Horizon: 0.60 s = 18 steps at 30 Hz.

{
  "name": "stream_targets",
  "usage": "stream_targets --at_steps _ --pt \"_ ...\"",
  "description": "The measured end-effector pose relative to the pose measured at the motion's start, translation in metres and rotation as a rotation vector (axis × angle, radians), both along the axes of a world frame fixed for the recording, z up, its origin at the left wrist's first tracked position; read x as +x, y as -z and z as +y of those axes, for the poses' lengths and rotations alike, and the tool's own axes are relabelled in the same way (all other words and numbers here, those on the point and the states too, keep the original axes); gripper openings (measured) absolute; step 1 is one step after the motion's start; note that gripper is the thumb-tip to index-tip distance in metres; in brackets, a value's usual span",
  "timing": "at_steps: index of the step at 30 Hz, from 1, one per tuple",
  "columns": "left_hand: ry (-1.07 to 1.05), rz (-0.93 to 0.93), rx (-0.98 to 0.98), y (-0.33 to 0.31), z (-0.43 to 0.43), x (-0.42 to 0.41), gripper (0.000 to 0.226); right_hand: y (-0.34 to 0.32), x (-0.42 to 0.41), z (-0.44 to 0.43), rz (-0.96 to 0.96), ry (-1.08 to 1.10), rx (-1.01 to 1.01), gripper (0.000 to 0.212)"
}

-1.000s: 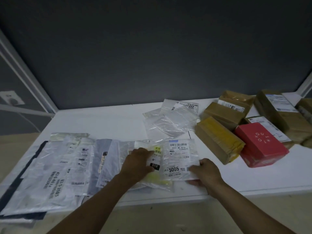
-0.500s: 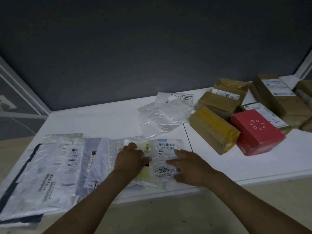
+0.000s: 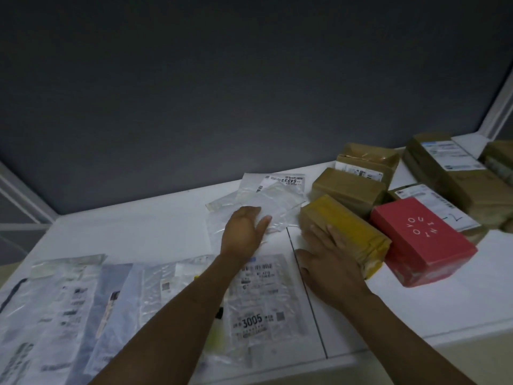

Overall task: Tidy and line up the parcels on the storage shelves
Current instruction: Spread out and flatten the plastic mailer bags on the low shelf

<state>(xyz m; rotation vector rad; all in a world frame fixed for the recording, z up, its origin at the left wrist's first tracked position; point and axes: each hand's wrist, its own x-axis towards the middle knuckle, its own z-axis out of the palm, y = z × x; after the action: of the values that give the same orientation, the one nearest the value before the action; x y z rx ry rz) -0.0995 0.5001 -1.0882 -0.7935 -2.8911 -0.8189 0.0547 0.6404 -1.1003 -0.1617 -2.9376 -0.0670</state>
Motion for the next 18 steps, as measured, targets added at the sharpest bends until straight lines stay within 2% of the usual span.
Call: stream_targets --at_steps 3,5,7,9,11,15,18 --pt "-0.054 -0.022 -0.037 0.003 0.023 -0.022 0.052 0.004 -0.004 0.011 0.011 -0.038 0.039 0.039" --pt "-0.099 -0.026 -0.189 0.006 0.031 -0.03 0.064 0.008 -0.007 0.021 0.0 -0.044 0.047 0.04" --pt "-0.098 0.041 -0.39 0.009 0.034 -0.032 0.065 0.012 -0.009 0.03 -0.004 -0.061 0.059 0.038" --pt "-0.057 0.18 -0.504 0.011 0.034 -0.033 0.056 0.015 -0.011 0.035 0.017 -0.075 0.078 0.038" --pt "-0.014 0.298 -0.539 0.013 0.033 -0.033 0.045 0.015 -0.013 0.038 0.052 -0.07 0.074 0.036" --pt "0.087 0.436 -0.617 0.006 0.025 -0.027 0.032 0.011 -0.013 0.032 0.114 -0.082 0.05 0.02" --pt "0.056 0.468 -0.459 -0.005 0.017 -0.018 0.024 0.008 -0.008 0.026 0.137 -0.118 -0.016 0.023"
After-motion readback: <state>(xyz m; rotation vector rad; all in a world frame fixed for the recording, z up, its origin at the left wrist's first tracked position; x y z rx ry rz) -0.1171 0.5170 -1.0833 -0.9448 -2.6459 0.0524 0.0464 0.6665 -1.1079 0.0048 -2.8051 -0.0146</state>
